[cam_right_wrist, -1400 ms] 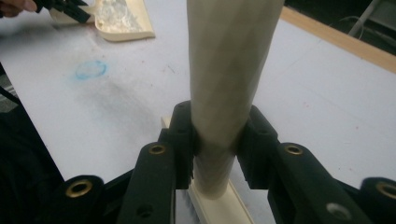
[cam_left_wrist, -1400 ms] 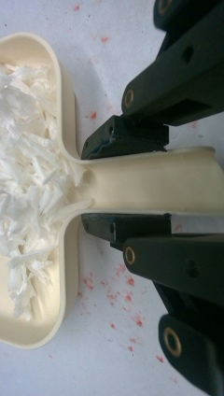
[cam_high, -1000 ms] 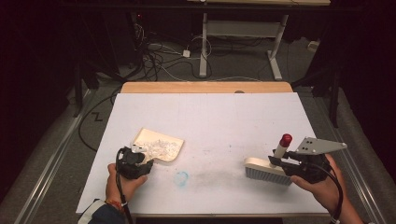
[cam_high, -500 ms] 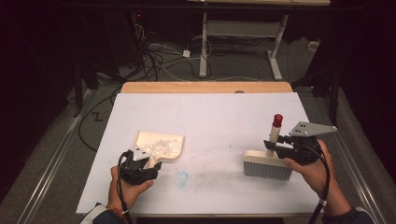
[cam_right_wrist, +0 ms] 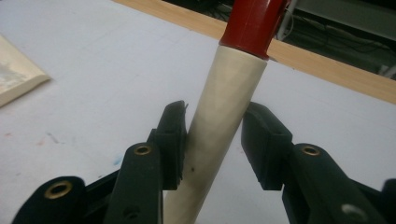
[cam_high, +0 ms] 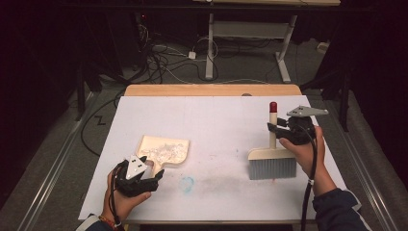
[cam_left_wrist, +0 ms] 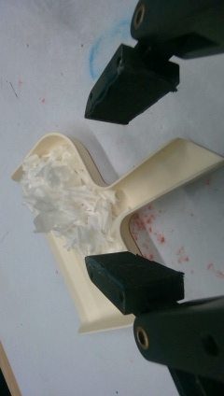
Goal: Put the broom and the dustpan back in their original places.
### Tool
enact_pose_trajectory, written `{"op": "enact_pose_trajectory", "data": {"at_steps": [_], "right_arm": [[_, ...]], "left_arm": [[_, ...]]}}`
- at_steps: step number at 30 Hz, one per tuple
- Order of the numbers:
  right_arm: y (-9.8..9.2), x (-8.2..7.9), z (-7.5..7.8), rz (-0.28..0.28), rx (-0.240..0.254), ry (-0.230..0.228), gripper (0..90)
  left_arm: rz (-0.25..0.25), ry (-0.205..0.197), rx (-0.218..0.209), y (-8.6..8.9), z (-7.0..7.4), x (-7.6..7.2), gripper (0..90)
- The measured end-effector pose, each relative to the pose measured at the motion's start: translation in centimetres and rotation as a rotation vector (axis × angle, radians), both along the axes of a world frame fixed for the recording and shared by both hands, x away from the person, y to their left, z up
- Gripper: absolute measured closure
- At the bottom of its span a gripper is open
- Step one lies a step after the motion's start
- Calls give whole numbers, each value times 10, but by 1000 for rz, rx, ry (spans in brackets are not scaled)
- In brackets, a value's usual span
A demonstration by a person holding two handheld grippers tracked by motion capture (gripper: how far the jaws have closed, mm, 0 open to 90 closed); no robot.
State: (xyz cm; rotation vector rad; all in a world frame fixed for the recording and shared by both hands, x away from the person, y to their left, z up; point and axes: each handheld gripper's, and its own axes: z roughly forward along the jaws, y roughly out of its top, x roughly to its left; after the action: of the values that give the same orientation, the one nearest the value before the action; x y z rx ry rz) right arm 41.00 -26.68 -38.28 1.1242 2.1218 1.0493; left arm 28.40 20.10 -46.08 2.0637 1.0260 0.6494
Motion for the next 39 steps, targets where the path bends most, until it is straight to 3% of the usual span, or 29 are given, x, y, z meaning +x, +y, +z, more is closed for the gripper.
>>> {"op": "enact_pose_trajectory", "data": {"at_steps": [3, 4, 6, 9, 13, 16, 19, 24, 29, 31, 33, 39], "right_arm": [[0, 9, -6, -49, -9, 4, 608], [0, 11, -6, -54, -15, -8, 639], [-2, 13, -3, -83, -6, -48, 607], [-4, 13, -1, -86, -1, -69, 593], [-5, 10, 0, -83, 7, -84, 568], [-6, 6, 2, -75, 35, -114, 525], [-9, 1, 2, -50, 79, -136, 496], [-10, -7, -1, -40, 81, -188, 413], [-10, -15, -1, 2, 108, -230, 331], [-10, -17, -1, -11, 105, -249, 286], [-8, -19, 0, -36, 109, -262, 267], [-3, -22, 0, -17, 109, -262, 252]], "left_arm": [[-5, -4, -3, -1, 0, -1, 249], [-14, -5, -4, -1, 0, -1, 247], [-21, -8, 1, -2, -1, -2, 241], [-25, -12, 9, -4, -1, -1, 238], [-36, -14, 8, -5, -2, -2, 233], [-26, -24, 30, -6, -2, -2, 219], [-36, -37, 19, -6, 0, -3, 213], [-50, -46, 22, -8, -1, -4, 206], [-87, -25, 42, -14, -6, -4, 191], [-99, -23, 52, -16, -8, -5, 191], [-107, -21, 60, -18, -8, -5, 191], [-106, -32, 75, -21, -10, -6, 201]]}}
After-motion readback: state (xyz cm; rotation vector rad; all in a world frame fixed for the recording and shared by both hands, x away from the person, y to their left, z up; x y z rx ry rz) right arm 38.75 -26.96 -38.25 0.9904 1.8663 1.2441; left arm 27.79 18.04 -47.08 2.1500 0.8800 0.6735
